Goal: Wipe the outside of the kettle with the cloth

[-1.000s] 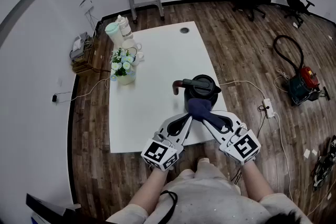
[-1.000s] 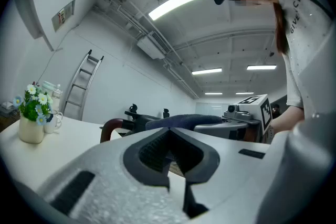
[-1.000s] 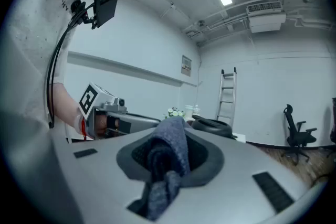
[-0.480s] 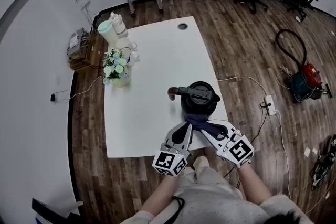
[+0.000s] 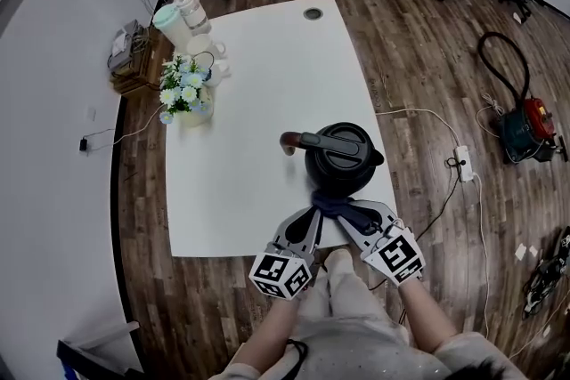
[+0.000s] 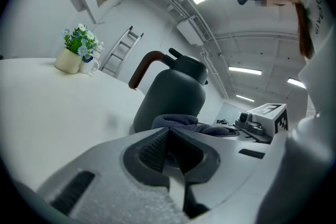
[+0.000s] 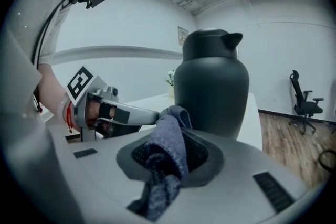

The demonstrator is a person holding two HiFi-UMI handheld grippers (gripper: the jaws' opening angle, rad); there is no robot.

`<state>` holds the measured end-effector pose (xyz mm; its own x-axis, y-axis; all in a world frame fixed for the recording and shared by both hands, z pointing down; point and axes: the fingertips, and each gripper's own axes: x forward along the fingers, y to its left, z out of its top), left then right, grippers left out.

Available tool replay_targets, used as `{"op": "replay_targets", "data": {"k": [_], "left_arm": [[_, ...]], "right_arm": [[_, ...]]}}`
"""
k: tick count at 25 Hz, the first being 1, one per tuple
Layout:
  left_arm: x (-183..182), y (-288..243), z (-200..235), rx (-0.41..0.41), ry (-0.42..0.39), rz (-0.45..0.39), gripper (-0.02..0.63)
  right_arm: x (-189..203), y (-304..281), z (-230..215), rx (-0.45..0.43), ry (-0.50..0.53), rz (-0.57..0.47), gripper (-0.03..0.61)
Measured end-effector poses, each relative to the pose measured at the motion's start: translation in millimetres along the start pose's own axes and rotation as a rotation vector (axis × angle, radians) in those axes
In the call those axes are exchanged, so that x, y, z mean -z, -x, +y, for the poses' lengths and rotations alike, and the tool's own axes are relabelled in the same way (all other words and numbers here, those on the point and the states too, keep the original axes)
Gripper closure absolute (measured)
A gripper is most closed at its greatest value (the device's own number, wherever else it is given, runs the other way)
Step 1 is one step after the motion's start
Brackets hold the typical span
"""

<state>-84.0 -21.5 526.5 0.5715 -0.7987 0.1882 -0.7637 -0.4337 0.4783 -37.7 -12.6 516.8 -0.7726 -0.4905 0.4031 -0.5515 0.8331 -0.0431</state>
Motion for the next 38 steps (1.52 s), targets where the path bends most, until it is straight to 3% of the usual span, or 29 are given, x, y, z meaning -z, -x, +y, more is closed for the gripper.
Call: {"op": "replay_targets", "data": {"k": [4,6,8,12,14,16,20,27,33,38], "left_arm": [[1,1,11,-0.023,0.046,0.007,0.606],[-5,5,13,-0.028,0.032,-0.002,0.606],[-27,18,7,-0.032,-0.034,-0.054,0.606],[-112,42,-11,-0.025,-0.222,-0.244,0.606],[-147,41,-16,0.006,-0.283,-0.308,0.606],[-165,32,-13,0.03,-0.316,-0.321,0.606],[-156,12,8,0.051,-0.312,-0.267,0.606],[-96,3,49,0.021,-0.22,-0.153,0.606],[-61,10,57,-0.008,-0.289,-0.046,0.606],[-55,21,61,-0.026,-0.293,-0.053,0.606]], "right_arm": [[12,-8,0,0.035,-0.033,0.087,0.511],[-4,-3,4,0.056,-0.024,0.057,0.511],[-44,11,13,0.074,0.045,-0.046,0.511],[-141,38,23,0.157,0.149,-0.259,0.511],[-166,35,13,0.23,0.153,-0.233,0.511],[-176,21,4,0.276,0.154,-0.16,0.511],[-167,-11,10,0.339,0.184,-0.047,0.511],[-117,-45,20,0.382,0.179,0.082,0.511],[-74,-58,23,0.376,0.143,0.146,0.511],[-43,-67,20,0.362,0.243,0.212,0.511]]}}
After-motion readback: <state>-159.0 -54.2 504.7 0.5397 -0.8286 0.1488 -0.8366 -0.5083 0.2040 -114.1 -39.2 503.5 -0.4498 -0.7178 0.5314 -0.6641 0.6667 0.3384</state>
